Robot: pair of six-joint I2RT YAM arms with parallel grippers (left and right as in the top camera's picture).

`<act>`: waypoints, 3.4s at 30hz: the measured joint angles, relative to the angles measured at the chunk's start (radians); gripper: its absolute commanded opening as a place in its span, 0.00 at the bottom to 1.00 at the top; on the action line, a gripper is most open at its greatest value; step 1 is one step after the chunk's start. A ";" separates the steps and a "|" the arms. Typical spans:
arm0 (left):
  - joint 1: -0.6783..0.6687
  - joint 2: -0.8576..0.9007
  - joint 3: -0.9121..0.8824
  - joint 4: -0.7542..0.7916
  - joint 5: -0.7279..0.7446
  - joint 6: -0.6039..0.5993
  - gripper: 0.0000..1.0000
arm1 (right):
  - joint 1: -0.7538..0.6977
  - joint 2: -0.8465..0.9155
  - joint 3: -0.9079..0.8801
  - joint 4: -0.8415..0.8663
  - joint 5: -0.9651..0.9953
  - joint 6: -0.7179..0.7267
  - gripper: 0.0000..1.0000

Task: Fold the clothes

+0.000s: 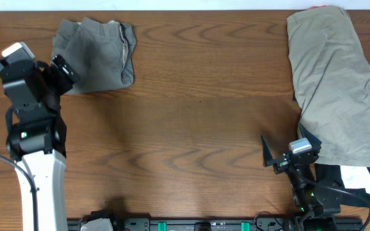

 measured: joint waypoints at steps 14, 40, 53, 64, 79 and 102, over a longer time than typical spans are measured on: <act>0.000 -0.315 -0.243 -0.008 0.000 0.000 0.98 | 0.000 0.000 0.000 0.000 0.000 0.000 0.99; -0.053 -0.719 -0.794 0.392 0.280 0.000 0.98 | -0.001 0.000 0.000 0.000 0.000 0.000 0.99; -0.144 -0.991 -1.027 0.457 0.040 -0.001 0.98 | -0.001 0.000 0.000 0.000 0.000 0.000 0.99; -0.146 -1.129 -1.066 0.346 -0.004 -0.003 0.98 | -0.001 0.000 0.000 0.000 0.000 0.000 0.99; -0.150 -1.131 -1.050 0.303 -0.010 0.004 0.98 | -0.001 0.000 0.000 0.000 0.000 0.000 0.99; -0.150 -1.130 -1.050 0.303 -0.009 0.005 0.98 | -0.001 0.000 0.000 0.000 0.000 0.000 0.99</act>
